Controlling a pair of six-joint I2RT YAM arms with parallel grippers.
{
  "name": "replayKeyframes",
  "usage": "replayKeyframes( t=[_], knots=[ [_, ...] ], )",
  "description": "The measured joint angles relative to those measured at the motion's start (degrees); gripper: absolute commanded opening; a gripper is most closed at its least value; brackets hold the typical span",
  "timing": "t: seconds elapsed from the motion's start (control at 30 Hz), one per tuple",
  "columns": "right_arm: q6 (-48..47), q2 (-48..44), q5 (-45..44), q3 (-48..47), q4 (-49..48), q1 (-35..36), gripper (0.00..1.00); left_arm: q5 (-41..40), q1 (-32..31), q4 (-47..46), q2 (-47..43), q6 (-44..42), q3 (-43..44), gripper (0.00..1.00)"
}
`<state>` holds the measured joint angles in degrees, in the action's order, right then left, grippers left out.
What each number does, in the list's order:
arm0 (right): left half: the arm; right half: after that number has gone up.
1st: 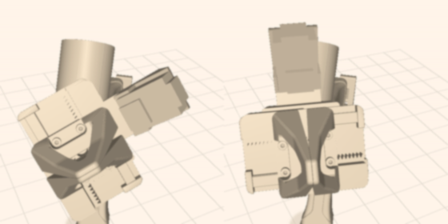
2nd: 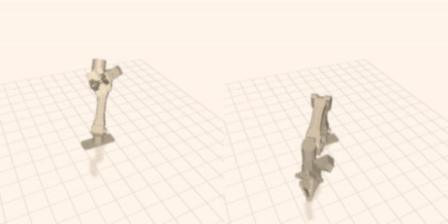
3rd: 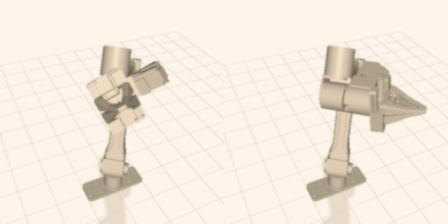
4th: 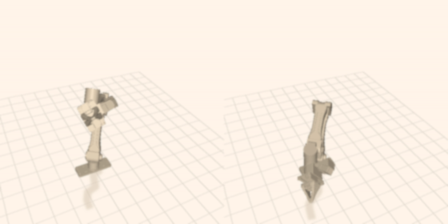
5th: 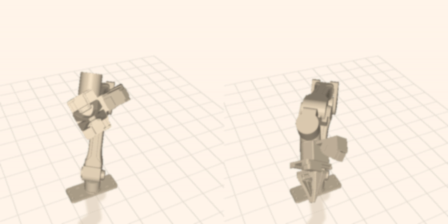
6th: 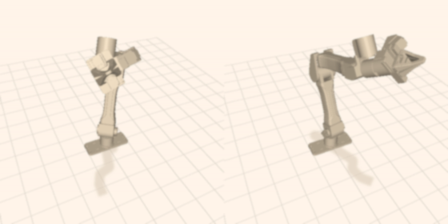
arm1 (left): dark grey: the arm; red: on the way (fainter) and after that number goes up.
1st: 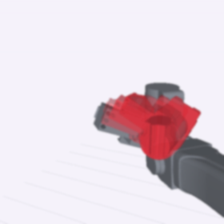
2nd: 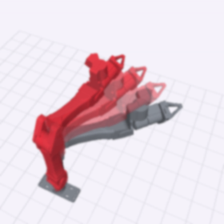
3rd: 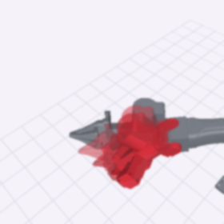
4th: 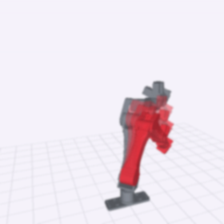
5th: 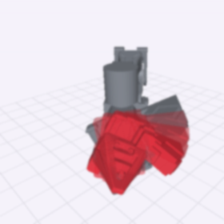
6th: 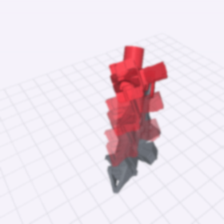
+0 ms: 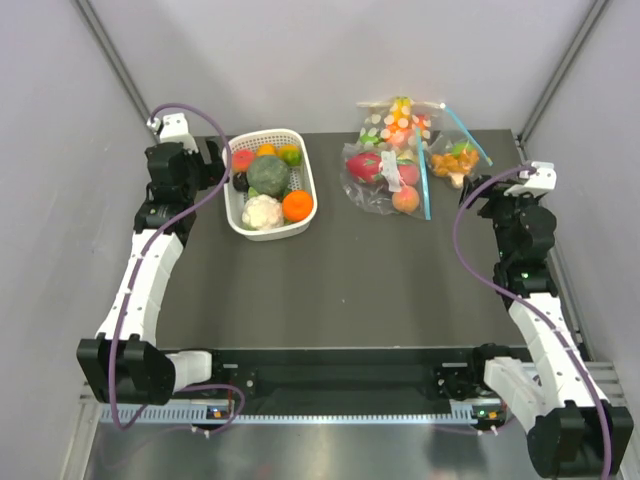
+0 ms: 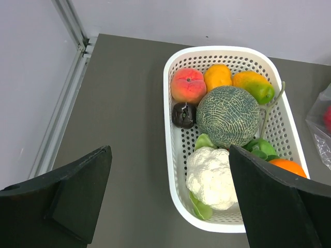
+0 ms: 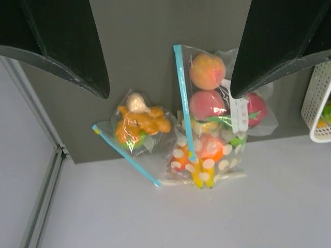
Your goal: Open the zip-top bag and remove the fake food
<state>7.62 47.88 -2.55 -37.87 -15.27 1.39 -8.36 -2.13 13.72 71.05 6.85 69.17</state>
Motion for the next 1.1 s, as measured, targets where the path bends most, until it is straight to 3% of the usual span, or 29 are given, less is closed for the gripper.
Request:
replayKeyframes(
  t=[0.3, 0.43, 0.7, 0.9, 1.1],
  knots=[
    [-0.1, 1.7, -1.7, -0.1, 2.8, 0.0, 1.00, -0.2, 0.0, -0.1, -1.1, -0.6, 0.0, 0.99],
    [-0.4, 6.7, -0.9, -3.0, 4.1, 0.0, 1.00, 0.4, 0.0, -0.3, -2.1, -0.8, -0.1, 0.99],
    [0.2, 29.6, 7.9, -18.8, 5.4, 0.0, 0.95, 3.1, 0.0, -0.4, -2.3, -0.8, -0.1, 0.99],
    [3.2, 47.1, 18.5, -27.1, 3.6, -0.5, 0.82, 4.5, 0.0, -0.4, -2.3, -0.8, -0.2, 0.99],
    [6.7, 58.6, 27.1, -29.7, 0.5, -1.1, 0.80, 4.5, 0.0, -0.3, -2.3, -1.0, -0.2, 0.99]
  ],
)
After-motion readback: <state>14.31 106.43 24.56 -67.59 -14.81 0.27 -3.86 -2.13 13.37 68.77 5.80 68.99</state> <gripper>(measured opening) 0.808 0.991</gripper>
